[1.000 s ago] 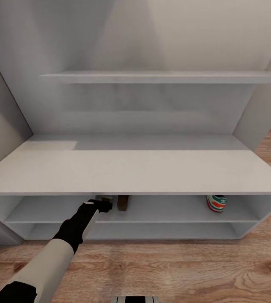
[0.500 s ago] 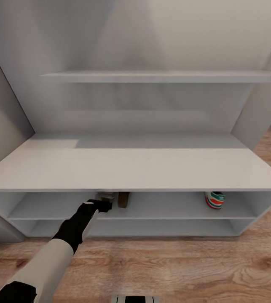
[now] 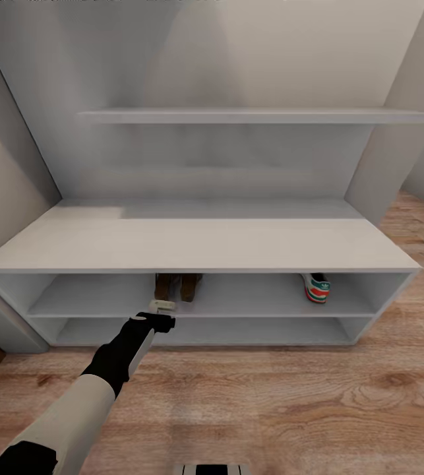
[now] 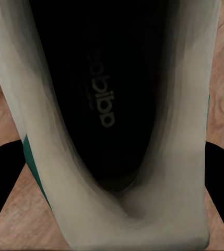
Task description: Pick up the two gym shoes and the two sandals from the corridor floor and place them onto the hallstand (shoe rack) in the corridor, making sure they are on the rack and not on the floor. Arrange them so the two gym shoes are next to each other and the two sandals are next to each other.
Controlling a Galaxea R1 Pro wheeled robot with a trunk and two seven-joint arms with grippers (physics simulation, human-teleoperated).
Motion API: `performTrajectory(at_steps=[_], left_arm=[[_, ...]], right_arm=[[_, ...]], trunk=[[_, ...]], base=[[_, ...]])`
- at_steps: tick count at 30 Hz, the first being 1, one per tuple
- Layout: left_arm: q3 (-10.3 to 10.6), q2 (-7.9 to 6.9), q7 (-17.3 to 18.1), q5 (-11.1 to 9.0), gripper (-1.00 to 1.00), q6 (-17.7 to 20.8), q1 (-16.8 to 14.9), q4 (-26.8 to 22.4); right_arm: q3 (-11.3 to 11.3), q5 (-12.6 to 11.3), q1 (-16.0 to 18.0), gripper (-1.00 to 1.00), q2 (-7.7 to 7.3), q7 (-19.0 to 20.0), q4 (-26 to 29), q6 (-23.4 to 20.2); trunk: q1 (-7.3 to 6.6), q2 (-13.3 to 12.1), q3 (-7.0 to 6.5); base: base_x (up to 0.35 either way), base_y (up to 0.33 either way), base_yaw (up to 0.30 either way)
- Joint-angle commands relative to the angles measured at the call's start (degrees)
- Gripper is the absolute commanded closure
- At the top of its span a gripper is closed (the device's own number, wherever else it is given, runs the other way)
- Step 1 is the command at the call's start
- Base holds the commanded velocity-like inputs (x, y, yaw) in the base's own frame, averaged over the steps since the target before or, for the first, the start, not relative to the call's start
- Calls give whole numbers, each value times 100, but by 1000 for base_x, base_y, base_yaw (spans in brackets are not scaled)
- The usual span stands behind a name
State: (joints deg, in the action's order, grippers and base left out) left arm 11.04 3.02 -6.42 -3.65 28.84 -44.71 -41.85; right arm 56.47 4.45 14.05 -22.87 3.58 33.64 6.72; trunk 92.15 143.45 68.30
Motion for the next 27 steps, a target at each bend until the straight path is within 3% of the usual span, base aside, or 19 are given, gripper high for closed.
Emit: performTrajectory(at_steps=[1, 11, 16, 18, 23, 27], left_arm=[[20, -3, -43, -40, -100, 28, -2, -8], [-19, -29, -52, -45, -100, -29, 55, -15], [-63, -97, -10, -85, -100, -528, 405, -16], [-72, -224, 35, -118, -100, -974, 714, -16], [-77, -408, 329, -233, -100, -1413, 1157, -15], [-126, -668, 973, -414, -100, -1969, 1657, -9]], right_arm=[[40, 46, 9, 100, 2, 37, -7, 23], [40, 47, 9, 100, 2, 37, -10, 23], [40, 48, 8, 100, 2, 31, -15, 23], [40, 48, 7, 100, 4, 29, -18, 23], [38, 46, 7, 100, 9, 29, -19, 23], [34, 47, 8, 100, 16, 28, -33, 28]], trunk=[[-4, 2, 4], [-4, 2, 4], [-4, 2, 4], [-4, 2, 4], [-4, 2, 4], [-4, 2, 4]], base=[[-280, -167, 0], [-277, -173, 0], [-276, -174, 0], [-276, -174, 0], [-260, -148, 0], [-195, -48, 0]])
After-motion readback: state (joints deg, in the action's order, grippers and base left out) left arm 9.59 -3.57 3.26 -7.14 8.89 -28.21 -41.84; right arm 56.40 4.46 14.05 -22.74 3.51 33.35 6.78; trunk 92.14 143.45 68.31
